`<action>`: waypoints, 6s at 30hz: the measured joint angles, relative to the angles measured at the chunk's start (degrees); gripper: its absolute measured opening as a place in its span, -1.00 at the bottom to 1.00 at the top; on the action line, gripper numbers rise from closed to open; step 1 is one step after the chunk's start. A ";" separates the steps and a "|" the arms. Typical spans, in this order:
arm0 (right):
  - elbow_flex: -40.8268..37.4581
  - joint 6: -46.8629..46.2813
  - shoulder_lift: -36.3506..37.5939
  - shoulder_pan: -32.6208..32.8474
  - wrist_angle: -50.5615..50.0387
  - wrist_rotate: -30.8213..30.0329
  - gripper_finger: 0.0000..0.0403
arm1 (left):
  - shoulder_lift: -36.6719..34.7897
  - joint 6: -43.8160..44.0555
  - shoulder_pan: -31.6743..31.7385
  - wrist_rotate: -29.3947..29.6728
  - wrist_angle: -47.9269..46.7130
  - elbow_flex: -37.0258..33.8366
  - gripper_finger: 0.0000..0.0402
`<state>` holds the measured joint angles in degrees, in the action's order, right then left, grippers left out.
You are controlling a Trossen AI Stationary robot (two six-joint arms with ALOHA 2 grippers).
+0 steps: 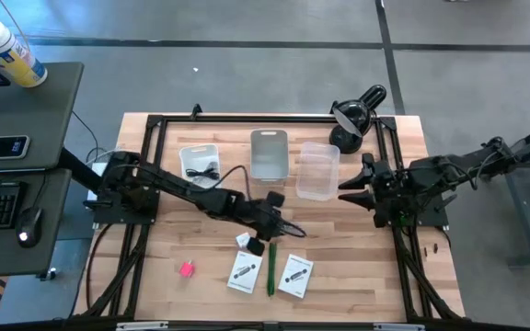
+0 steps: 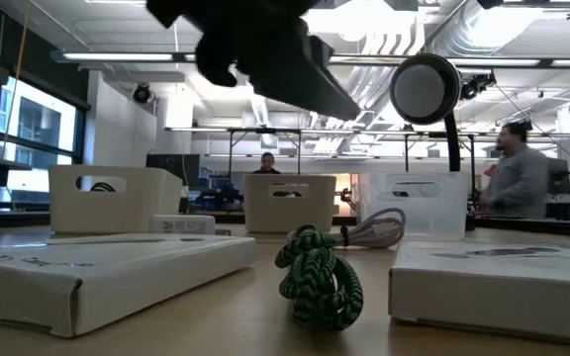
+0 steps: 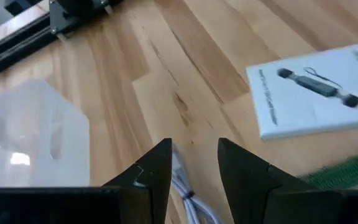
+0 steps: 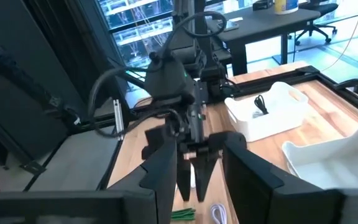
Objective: Pick and place items into bin
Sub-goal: Put the gray USB cable into the white bin
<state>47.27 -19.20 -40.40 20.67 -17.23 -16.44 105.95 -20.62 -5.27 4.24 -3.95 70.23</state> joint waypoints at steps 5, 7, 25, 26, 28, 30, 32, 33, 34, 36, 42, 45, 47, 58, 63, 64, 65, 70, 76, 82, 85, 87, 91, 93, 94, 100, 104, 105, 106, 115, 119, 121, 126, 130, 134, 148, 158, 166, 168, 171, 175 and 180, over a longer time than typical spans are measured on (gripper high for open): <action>0.00 -0.62 -0.02 0.02 -0.98 0.01 -0.40 | 5.83 2.72 0.46 3.28 -10.06 11.09 -0.41; 0.00 -1.50 -0.01 0.02 -1.17 0.05 -0.40 | 8.01 4.70 0.69 2.92 -15.81 15.02 -0.41; 0.00 -0.06 0.56 0.02 -2.29 0.37 -0.40 | 15.47 16.45 2.32 -3.37 -28.56 22.59 0.44; 0.00 -0.03 0.67 0.01 -2.27 0.36 -0.40 | 15.71 17.72 2.29 -3.59 -29.30 22.49 0.49; 0.00 0.05 0.82 0.02 -2.26 0.34 -0.40 | 16.77 20.03 2.28 -3.62 -30.13 22.29 0.55; 0.00 0.04 1.00 0.00 -2.28 0.32 -0.40 | 17.71 20.97 2.27 -3.64 -29.78 22.36 0.58; 0.00 0.02 1.13 0.02 -2.31 0.32 -0.40 | 17.96 21.54 2.31 -3.42 -29.84 22.34 0.59; 0.00 0.02 1.15 0.02 -2.40 0.32 -0.40 | 18.15 22.09 2.31 -2.97 -29.64 22.42 0.59; 0.00 -0.05 1.17 0.02 -2.45 0.32 -0.40 | 18.38 22.50 2.31 -2.46 -29.80 22.42 0.59; 0.00 -0.14 1.17 0.02 -2.62 0.32 -0.40 | 18.98 22.83 2.31 -1.72 -29.94 22.39 0.59; 0.00 -0.22 1.15 0.02 -2.94 0.30 -0.40 | 19.11 23.91 2.70 -1.35 -29.52 22.39 0.59; 0.00 -0.22 1.15 0.02 -3.33 0.30 -0.40 | 19.11 23.93 3.29 -1.59 -29.39 22.39 0.57; 0.00 -0.22 1.13 0.02 -3.44 0.28 -0.40 | 19.11 23.93 3.96 -2.08 -29.35 22.39 0.51; 0.00 -0.26 1.13 0.01 -3.61 0.28 -0.40 | 19.08 21.17 5.23 -4.29 -29.09 22.39 0.01; -0.02 -0.25 1.13 0.02 -4.39 -0.18 -0.40 | 19.74 20.90 5.26 -4.81 -29.07 22.38 -0.03; -0.04 -0.26 1.13 0.02 -4.47 -0.32 -0.40 | 19.89 20.91 5.26 -5.00 -29.64 22.30 -0.03; -0.04 -0.25 1.13 0.02 -4.44 -0.57 -0.40 | 19.94 20.90 5.26 -5.15 -29.78 22.27 -0.02; -0.04 -0.26 1.13 0.02 -4.44 -0.70 -0.40 | 19.87 20.33 5.26 -4.40 -29.33 22.34 0.00; -0.04 -0.26 1.13 0.02 -4.44 -1.90 -0.40 | 19.87 18.41 5.27 -4.68 -29.45 22.34 -0.09; -0.04 -0.26 1.13 0.02 -4.42 -2.20 -0.40 | 20.70 17.99 5.26 -5.15 -30.46 22.30 -0.18; -0.04 -0.26 1.13 0.01 -4.42 -2.32 -0.40 | 21.07 17.86 5.26 -5.09 -30.58 22.39 -0.21; -0.04 -0.26 1.11 0.02 -4.44 -2.35 -0.40 | 21.07 17.86 5.26 -5.10 -30.71 22.39 -0.22; -0.04 -0.34 1.11 0.02 -4.42 -2.35 -0.40 | 21.27 17.86 5.26 -5.06 -30.83 22.41 -0.29; -0.04 -0.46 1.11 0.02 -4.44 -2.35 -0.40 | 21.29 17.85 5.26 -5.05 -31.05 22.43 -0.35; -0.04 -0.46 1.11 0.02 -4.42 -2.35 -0.40 | 21.29 17.84 5.26 -5.02 -31.14 22.45 -0.39; -0.04 -0.42 1.11 0.02 -4.42 -2.35 -0.40 | 21.33 17.58 5.28 -4.87 -31.63 22.48 -0.75; -0.04 -0.39 1.11 0.02 -4.42 -2.35 -0.40 | 21.33 17.40 5.28 -4.88 -31.80 22.50 -0.95; -0.04 -0.39 1.11 0.02 -4.42 -2.35 -0.40 | 21.33 17.40 5.28 -4.89 -31.82 22.50 -0.95; -0.04 -0.38 1.11 0.02 -4.42 -2.35 -0.40 | 21.33 17.40 5.28 -4.89 -31.82 22.50 -0.93; -0.04 -0.39 1.11 0.02 -4.57 -2.35 -0.40 | 20.31 16.03 5.22 -5.37 -37.06 25.05 -0.95; -0.04 -0.37 1.09 0.02 -4.86 -2.35 -0.40 | 20.11 13.85 5.22 -4.88 -42.38 29.74 -0.96; -0.04 -0.27 1.11 0.02 -4.86 -2.35 -0.40 | 20.08 12.64 5.22 -4.84 -44.75 32.65 -0.95; -0.04 -0.26 1.09 0.00 -4.88 -2.32 -0.40 | 20.00 9.63 5.24 -4.28 -51.79 40.22 -0.98; -0.04 -0.26 1.11 0.02 -4.87 -2.33 -0.40 | 19.96 6.34 5.24 -1.28 -60.74 47.20 -0.98; -0.04 -0.26 1.11 0.02 -4.86 -2.32 -0.40 | 19.94 4.32 5.23 3.46 -69.85 52.96 -0.99; -0.04 -0.28 1.11 0.02 -4.90 -2.29 -0.40 | 17.47 6.64 7.67 16.54 -86.14 55.93 -0.99; -0.04 -2.30 1.11 0.00 -7.03 -1.27 -0.40 | 5.97 11.49 11.42 21.83 -86.00 46.57 -0.99; -0.04 -1.23 1.11 0.00 -6.98 -2.31 -0.40 | -9.15 16.89 15.97 22.66 -80.41 30.44 -0.99; -0.04 -0.82 1.11 0.00 -6.96 -2.56 -0.40 | -13.37 18.96 17.27 21.72 -77.02 25.07 -0.99; -0.04 -0.70 1.11 0.00 -6.96 -2.86 -0.40 | -19.02 23.05 19.23 20.56 -71.74 16.49 -0.99; -0.04 -1.16 1.11 0.00 -6.96 -3.60 -0.40 | -24.75 27.98 21.02 19.01 -65.14 4.93 -0.99; -0.04 -1.31 1.11 0.01 -6.93 -3.69 -0.40 | -27.75 32.93 22.31 16.15 -59.30 -6.56 -0.99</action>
<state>47.22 -20.51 -39.29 20.68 -24.16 -20.13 78.20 12.30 17.04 20.39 -63.25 63.67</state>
